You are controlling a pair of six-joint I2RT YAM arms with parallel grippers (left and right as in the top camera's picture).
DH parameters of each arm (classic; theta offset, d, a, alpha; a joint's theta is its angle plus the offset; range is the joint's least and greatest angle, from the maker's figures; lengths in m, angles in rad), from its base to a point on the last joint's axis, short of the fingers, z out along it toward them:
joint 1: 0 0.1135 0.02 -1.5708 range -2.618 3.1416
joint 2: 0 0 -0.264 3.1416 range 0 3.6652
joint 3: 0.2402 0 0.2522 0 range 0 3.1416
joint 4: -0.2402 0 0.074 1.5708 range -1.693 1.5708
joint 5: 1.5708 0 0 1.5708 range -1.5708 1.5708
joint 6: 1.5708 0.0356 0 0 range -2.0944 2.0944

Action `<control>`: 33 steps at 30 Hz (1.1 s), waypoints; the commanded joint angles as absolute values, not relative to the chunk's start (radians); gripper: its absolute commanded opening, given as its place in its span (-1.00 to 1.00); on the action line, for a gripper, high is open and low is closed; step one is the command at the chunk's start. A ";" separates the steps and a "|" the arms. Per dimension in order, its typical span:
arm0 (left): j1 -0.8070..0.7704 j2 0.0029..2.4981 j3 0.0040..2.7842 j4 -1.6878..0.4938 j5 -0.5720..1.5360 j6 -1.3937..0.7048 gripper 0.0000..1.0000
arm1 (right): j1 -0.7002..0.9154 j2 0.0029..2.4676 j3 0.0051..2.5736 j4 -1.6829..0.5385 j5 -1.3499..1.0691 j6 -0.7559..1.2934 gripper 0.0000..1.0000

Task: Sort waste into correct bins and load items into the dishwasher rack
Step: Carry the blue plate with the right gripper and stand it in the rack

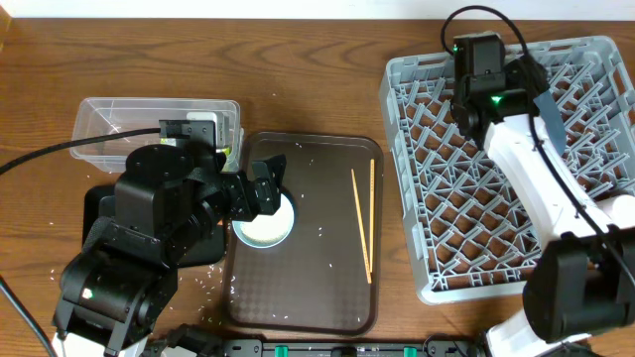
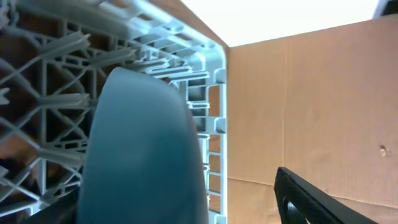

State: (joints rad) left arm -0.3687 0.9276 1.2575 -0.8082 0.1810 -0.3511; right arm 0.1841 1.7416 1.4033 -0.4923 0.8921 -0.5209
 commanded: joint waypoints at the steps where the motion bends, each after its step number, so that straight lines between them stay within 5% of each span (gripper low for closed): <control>1: -0.372 0.928 1.266 -0.810 0.190 -0.353 0.95 | 0.159 1.684 1.406 -0.481 0.900 -0.486 0.50; 17: -0.372 0.928 1.266 -0.825 0.190 -0.353 0.96 | -0.025 1.673 1.406 -0.529 0.843 -0.406 0.59; 33: -0.372 0.928 1.266 -0.825 0.190 -0.353 0.96 | 0.041 1.487 1.406 -0.563 0.616 -0.353 0.70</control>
State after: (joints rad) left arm -0.3687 0.9276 1.2575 -0.8261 0.1810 -0.3515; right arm 0.0235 1.5349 1.4033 -0.5583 0.6563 -0.3893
